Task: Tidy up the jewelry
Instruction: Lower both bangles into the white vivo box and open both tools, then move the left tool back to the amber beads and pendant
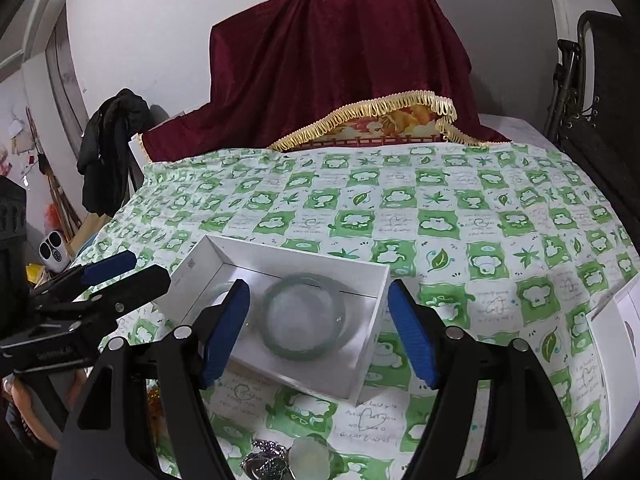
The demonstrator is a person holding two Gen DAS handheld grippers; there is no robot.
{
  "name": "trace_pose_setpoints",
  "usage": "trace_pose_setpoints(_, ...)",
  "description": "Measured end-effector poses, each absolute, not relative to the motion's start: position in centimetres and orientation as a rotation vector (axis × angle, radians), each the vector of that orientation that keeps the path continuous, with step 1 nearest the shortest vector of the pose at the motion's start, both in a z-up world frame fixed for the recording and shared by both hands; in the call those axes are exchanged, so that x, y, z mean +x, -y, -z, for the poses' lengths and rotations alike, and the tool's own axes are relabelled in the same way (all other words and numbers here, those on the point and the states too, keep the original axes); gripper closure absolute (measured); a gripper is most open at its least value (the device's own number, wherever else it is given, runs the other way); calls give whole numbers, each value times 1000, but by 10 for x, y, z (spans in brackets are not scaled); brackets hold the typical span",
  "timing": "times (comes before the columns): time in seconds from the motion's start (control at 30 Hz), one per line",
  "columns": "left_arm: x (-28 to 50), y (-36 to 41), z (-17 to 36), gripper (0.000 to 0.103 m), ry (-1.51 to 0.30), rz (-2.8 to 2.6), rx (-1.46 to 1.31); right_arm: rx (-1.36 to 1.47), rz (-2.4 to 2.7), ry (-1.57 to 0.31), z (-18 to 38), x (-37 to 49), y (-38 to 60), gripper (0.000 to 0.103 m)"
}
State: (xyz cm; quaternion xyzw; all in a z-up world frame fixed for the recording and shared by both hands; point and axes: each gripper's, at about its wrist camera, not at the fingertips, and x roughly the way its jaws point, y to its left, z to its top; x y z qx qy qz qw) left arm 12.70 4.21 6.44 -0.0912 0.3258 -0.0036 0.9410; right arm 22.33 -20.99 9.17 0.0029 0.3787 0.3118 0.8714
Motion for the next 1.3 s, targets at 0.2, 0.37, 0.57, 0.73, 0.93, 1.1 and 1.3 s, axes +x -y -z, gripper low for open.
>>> trace_pose_setpoints(0.2,120,-53,-54,9,-693,-43,-179,-11,-643,-752,-96,208,218,33)
trace_pose_setpoints(0.37,109,-56,-52,5,-700,-56,-178,33,-608,-721,-95,200,234,10)
trace_pose_setpoints(0.57,94,-52,-47,3,-705,-96,-143,164,-605,-726,-92,193,267,4)
trace_pose_setpoints(0.73,86,-52,-39,3,-742,-104,-136,136,-576,-785,-80,190,268,5)
trace_pose_setpoints(0.93,73,-48,-30,3,-794,-41,-167,157,-610,-890,-63,185,268,5)
trace_pose_setpoints(1.1,67,-29,-25,3,-819,12,-109,232,-591,-947,-53,184,281,5)
trace_pose_setpoints(1.3,68,-9,-14,3,-858,-62,67,280,-579,-1011,-41,183,287,5)
